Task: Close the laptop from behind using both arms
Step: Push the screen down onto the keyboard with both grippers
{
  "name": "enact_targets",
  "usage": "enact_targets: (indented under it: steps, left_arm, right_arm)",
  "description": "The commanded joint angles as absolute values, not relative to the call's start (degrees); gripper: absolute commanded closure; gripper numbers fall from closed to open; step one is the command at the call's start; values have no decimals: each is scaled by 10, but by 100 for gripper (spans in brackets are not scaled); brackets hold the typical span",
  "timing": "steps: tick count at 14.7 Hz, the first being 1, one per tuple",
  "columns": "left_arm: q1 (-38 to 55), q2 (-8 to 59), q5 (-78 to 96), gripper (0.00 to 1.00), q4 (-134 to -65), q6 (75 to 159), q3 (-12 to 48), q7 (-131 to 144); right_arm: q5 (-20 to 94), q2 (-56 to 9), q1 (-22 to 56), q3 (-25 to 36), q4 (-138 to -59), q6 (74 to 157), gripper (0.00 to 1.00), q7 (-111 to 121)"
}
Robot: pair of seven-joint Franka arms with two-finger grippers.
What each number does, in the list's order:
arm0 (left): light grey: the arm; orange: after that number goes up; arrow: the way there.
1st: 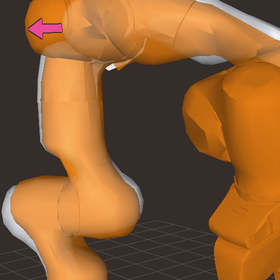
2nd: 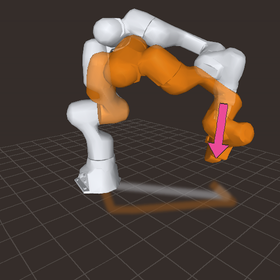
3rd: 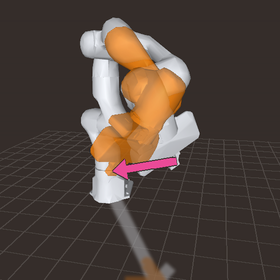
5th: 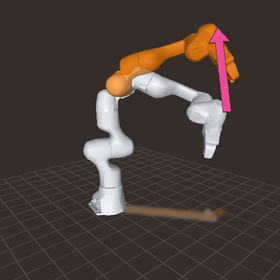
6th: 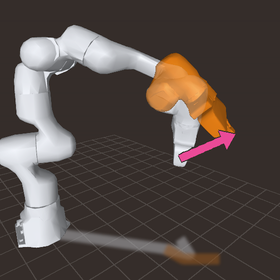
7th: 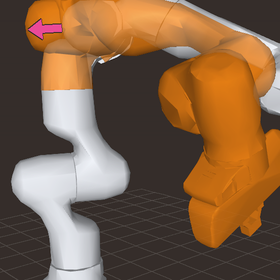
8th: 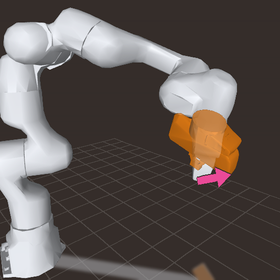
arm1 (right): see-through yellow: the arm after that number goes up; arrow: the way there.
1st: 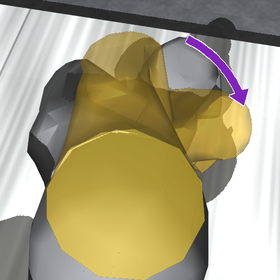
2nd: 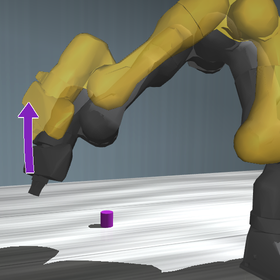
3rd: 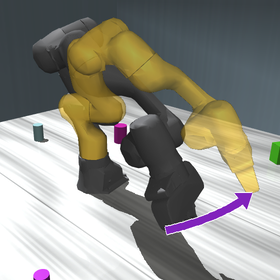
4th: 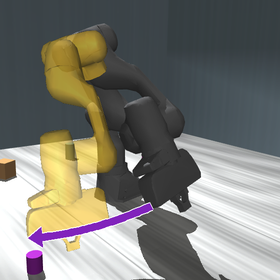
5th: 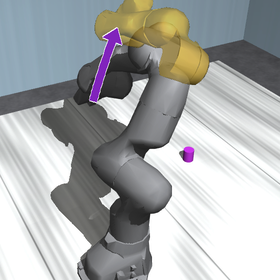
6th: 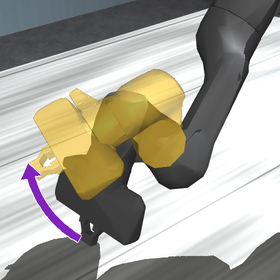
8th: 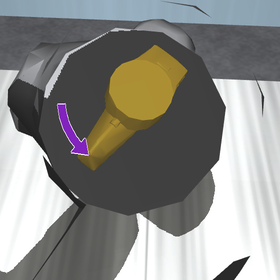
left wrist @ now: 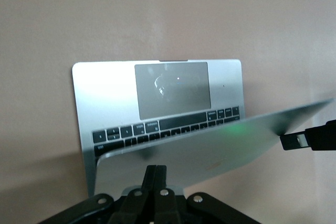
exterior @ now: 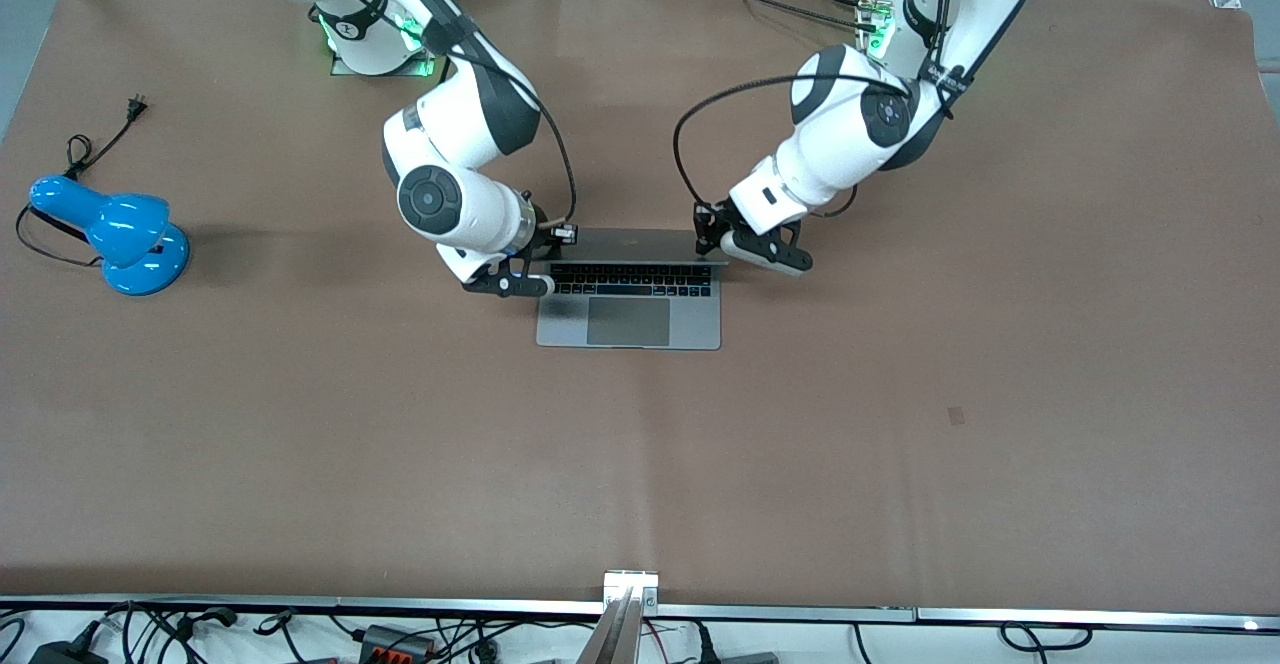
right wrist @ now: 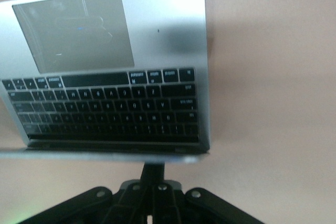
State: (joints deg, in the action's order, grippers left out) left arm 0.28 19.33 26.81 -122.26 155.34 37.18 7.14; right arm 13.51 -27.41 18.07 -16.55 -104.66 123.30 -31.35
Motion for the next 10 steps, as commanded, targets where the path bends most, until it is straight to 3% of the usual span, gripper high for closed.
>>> enact_targets:
  steps: [1,10]
  left_arm:
    - [4,236,264,99,-1183,1557,364,47]
    - [13,345,187,99,-1108,1558,338,47]
  right_arm:
    - [123,-308,182,-166,-1025,1259,100,-316]
    - [86,-359,182,-166,-1013,1296,100,-316]
